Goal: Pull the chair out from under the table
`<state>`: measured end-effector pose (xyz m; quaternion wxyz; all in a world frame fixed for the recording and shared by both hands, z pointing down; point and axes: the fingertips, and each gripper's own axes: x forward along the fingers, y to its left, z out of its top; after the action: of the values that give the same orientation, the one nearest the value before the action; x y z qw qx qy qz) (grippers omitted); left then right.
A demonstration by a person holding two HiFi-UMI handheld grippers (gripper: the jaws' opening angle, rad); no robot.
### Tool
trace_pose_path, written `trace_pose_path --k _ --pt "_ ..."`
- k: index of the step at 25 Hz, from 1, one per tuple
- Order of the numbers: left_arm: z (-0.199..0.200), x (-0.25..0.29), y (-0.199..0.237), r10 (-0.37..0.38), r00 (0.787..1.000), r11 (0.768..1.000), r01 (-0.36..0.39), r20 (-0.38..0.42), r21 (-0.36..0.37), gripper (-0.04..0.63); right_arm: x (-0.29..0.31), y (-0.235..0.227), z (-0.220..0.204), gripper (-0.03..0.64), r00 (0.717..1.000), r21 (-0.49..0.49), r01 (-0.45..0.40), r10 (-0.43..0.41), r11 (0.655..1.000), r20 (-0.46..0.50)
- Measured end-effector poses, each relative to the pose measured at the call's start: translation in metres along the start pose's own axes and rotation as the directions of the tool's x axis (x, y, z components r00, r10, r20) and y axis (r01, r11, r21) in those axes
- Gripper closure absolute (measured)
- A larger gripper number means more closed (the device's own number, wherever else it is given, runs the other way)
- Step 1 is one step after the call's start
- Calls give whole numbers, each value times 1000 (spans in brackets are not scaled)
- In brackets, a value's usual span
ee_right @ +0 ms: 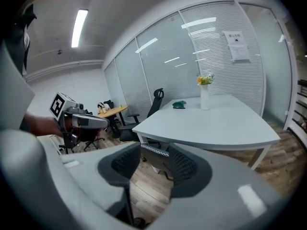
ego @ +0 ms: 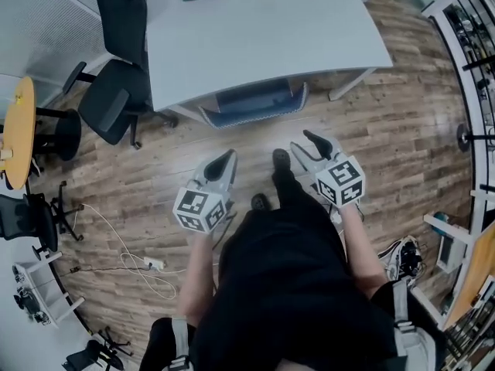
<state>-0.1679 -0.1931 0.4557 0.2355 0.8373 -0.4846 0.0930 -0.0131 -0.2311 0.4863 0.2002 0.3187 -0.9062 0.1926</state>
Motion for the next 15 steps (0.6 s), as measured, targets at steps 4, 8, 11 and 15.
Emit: trace_pose_path --k 4,8,11,15 --pt "10 29 10 45 999 999 -45 -25 -1 583 20 -29 8 439 999 -22 -27 26 999 -23" --pt "17 53 16 73 996 997 -73 -50 0 583 39 -51 10 426 995 -56 -70 66 996 -69" --pt "16 68 22 98 992 995 -97 -74 18 583 53 -63 3 422 989 -96 -103 92 990 -118" --pt "6 85 21 128 984 991 -123 -127 52 582 65 -69 -13 417 975 -141 -163 138 977 -172"
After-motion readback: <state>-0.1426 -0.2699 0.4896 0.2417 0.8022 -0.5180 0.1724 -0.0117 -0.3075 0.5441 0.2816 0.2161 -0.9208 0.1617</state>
